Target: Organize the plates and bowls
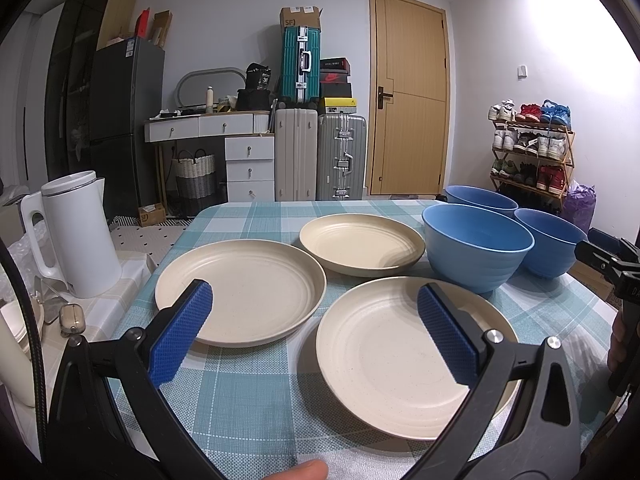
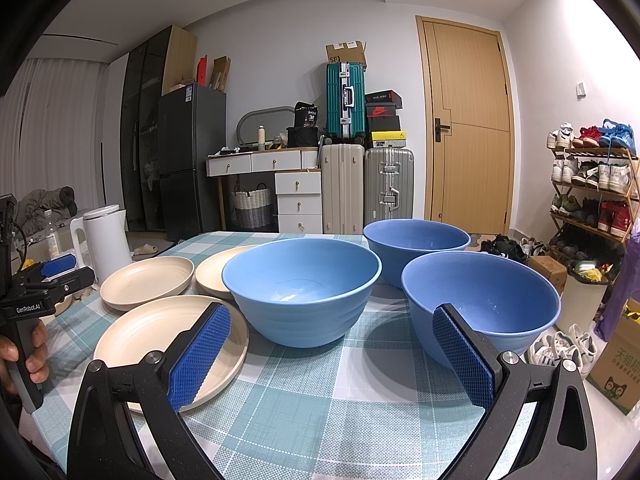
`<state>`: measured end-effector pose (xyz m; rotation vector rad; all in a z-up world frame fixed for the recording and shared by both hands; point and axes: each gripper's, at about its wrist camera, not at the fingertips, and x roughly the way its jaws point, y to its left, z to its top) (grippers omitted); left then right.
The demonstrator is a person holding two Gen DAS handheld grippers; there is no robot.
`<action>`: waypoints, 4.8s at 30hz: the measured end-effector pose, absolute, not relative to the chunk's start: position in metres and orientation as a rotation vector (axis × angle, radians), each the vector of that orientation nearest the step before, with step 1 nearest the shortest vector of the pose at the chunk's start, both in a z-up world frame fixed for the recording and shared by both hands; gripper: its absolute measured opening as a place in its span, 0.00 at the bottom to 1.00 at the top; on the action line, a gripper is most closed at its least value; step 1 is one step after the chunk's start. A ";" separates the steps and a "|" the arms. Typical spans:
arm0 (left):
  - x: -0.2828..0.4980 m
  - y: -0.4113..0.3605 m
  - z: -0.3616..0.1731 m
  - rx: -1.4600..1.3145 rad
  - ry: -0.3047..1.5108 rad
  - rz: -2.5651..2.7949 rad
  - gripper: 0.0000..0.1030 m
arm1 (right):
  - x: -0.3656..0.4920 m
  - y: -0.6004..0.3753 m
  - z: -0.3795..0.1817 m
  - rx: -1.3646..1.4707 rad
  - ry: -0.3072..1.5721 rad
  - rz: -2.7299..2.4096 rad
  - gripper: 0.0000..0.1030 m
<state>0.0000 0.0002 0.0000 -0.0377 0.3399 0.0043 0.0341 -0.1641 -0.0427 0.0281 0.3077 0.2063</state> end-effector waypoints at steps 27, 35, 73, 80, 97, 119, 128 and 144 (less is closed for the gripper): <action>0.000 0.000 0.000 -0.037 0.342 0.004 0.99 | 0.039 -0.166 -0.043 0.036 0.334 0.188 1.00; 0.002 0.000 -0.001 -0.043 0.361 -0.006 0.99 | 0.042 -0.166 -0.038 0.038 0.348 0.178 1.00; 0.012 0.114 0.074 -0.221 0.477 0.216 0.99 | 0.080 -0.035 0.045 0.024 0.439 0.425 1.00; 0.044 0.123 0.061 -0.202 0.557 0.252 0.99 | 0.108 -0.005 0.042 0.027 0.492 0.453 1.00; 0.097 0.151 0.004 -0.221 0.708 0.241 0.99 | 0.172 0.057 0.004 0.007 0.648 0.510 1.00; 0.125 0.169 -0.053 -0.254 0.857 0.262 0.91 | 0.233 0.102 -0.065 -0.023 0.876 0.529 0.70; 0.129 0.171 -0.061 -0.291 0.890 0.225 0.69 | 0.251 0.119 -0.079 -0.034 0.940 0.519 0.57; 0.127 0.168 -0.061 -0.324 0.884 0.172 0.25 | 0.265 0.123 -0.091 -0.047 0.964 0.457 0.17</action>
